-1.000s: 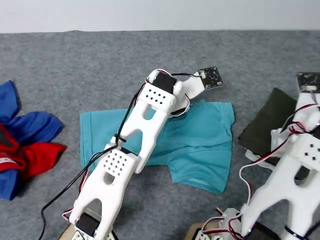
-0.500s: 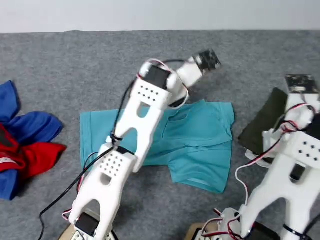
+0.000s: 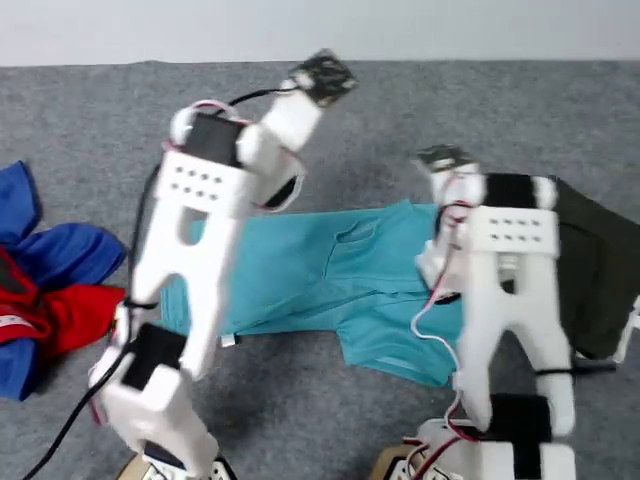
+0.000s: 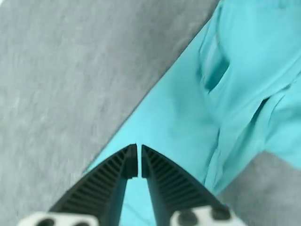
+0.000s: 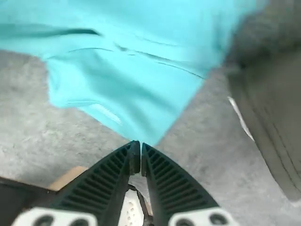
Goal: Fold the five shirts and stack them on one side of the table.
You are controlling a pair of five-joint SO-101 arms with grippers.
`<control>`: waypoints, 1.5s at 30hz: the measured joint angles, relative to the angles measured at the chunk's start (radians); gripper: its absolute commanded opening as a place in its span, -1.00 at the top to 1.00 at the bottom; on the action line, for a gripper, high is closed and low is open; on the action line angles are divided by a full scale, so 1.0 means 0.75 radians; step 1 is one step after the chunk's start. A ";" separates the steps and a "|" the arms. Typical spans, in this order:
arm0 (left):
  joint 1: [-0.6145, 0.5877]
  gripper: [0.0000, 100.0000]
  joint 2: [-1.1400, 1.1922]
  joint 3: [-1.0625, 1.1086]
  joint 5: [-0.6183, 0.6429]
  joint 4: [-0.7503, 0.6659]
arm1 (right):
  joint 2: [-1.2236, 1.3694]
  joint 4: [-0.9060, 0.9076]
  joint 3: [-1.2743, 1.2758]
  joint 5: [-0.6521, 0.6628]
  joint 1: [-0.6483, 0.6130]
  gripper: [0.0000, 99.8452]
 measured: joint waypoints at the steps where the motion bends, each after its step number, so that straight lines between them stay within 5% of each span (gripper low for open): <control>1: -0.027 0.96 -0.035 0.047 0.000 0.000 | 0.027 -0.012 0.000 0.000 -0.039 0.98; 18: -0.370 0.96 -0.174 0.172 0.055 0.002 | 0.366 -0.452 0.276 0.012 -0.313 0.98; 32: -0.393 0.96 -0.174 0.172 0.059 0.002 | 0.325 -0.348 0.421 0.119 -0.313 0.98; 45: -0.393 0.96 -0.174 0.172 0.059 0.002 | 0.276 -0.528 0.043 0.119 -0.378 0.98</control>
